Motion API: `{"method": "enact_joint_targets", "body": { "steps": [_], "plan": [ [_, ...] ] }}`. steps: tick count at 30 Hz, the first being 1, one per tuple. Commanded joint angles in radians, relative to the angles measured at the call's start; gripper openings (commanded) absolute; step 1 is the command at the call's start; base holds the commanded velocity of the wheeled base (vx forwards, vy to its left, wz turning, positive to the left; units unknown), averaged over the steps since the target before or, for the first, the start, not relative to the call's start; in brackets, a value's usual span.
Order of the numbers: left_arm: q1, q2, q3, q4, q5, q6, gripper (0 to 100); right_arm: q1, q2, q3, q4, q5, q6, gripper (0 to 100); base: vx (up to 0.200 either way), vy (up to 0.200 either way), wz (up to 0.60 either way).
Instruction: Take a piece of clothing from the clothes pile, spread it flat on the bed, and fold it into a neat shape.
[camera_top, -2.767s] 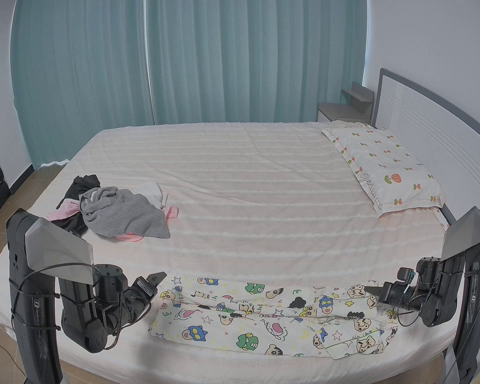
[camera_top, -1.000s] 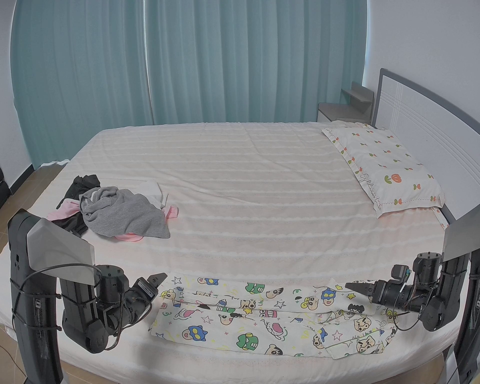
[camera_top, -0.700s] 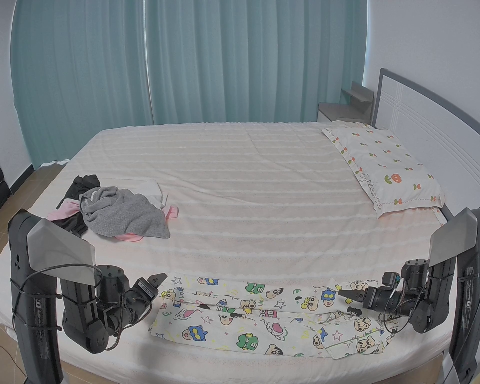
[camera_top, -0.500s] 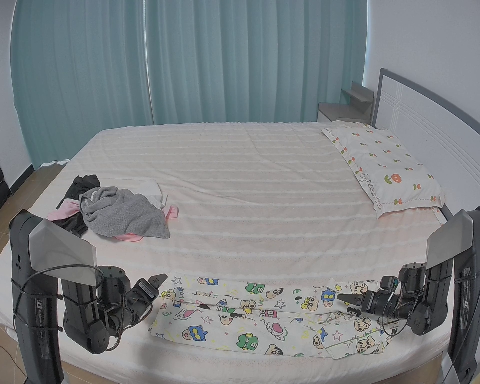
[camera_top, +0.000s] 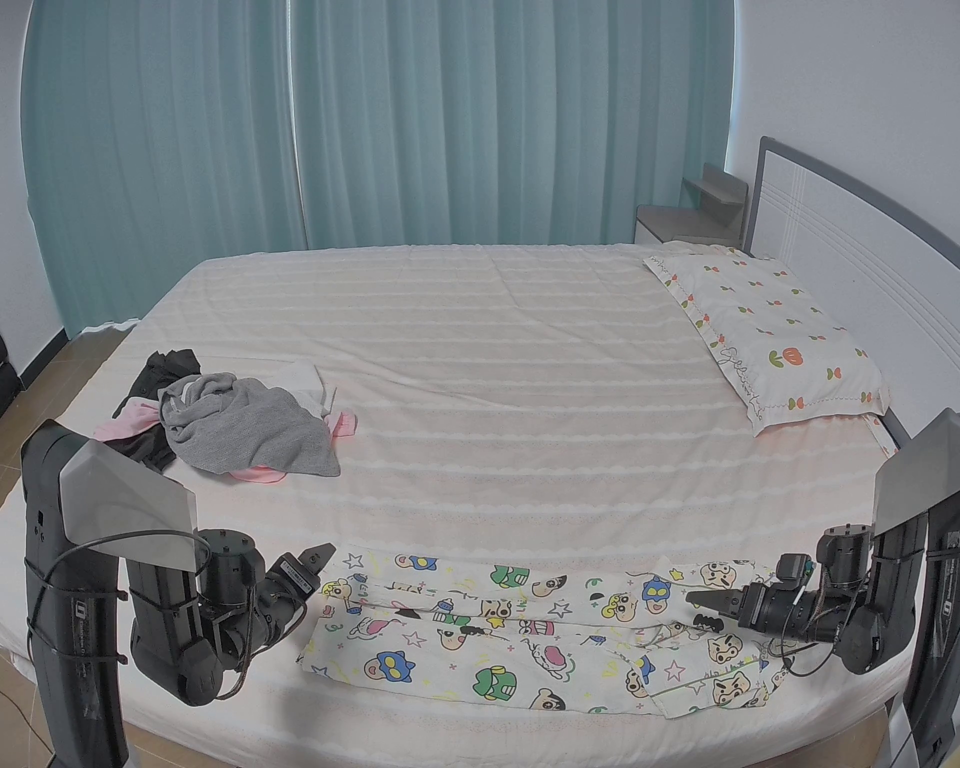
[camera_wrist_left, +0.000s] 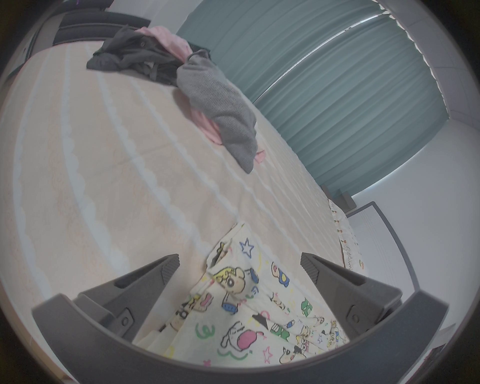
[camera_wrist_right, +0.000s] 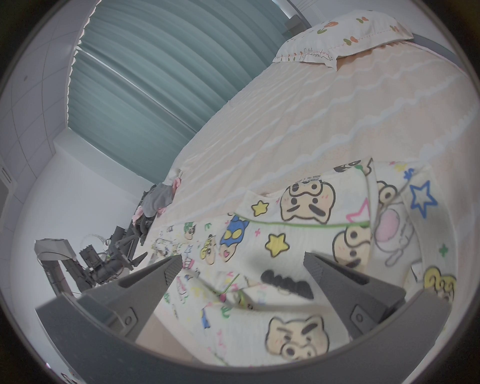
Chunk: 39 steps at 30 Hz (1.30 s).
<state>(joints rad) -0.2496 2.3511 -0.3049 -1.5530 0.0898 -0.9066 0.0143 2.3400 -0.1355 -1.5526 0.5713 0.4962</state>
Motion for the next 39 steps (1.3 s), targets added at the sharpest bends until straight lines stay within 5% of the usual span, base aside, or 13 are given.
{"method": "enact_joint_targets", "body": {
  "steps": [1,6,12,15,19,34,35,39],
  "plan": [
    [-0.01,-0.075,-0.034,0.025,0.015,0.114,100,-0.039,-0.061,0.03,-0.018,0.029,0.016,100,0.0,0.0,0.0],
    [-0.005,-0.111,-0.158,0.214,-0.018,0.23,100,-0.04,-0.054,0.03,-0.018,0.035,0.016,100,0.0,0.0,0.0],
    [0.018,-0.142,-0.313,0.518,-0.222,0.318,100,-0.042,-0.054,0.034,-0.018,0.035,0.016,100,0.0,0.0,0.0],
    [0.044,-0.105,-0.361,0.58,-0.259,0.445,100,-0.04,-0.053,0.037,-0.018,0.035,0.015,100,0.0,0.0,0.0],
    [0.061,-0.03,-0.384,0.587,-0.26,0.557,100,-0.039,-0.053,0.039,-0.018,0.035,0.013,100,0.0,0.0,0.0],
    [0.027,0.014,-0.37,0.579,-0.285,0.561,100,-0.039,-0.041,0.034,-0.018,0.035,0.005,100,0.0,0.0,0.0],
    [0.027,0.022,-0.37,0.577,-0.283,0.563,0,-0.039,-0.041,0.034,-0.018,0.035,0.005,100,0.0,0.0,0.0],
    [0.033,0.025,-0.372,0.565,-0.283,0.561,0,-0.039,-0.041,0.036,-0.018,0.035,0.005,100,0.0,0.0,0.0]
  ]
}}
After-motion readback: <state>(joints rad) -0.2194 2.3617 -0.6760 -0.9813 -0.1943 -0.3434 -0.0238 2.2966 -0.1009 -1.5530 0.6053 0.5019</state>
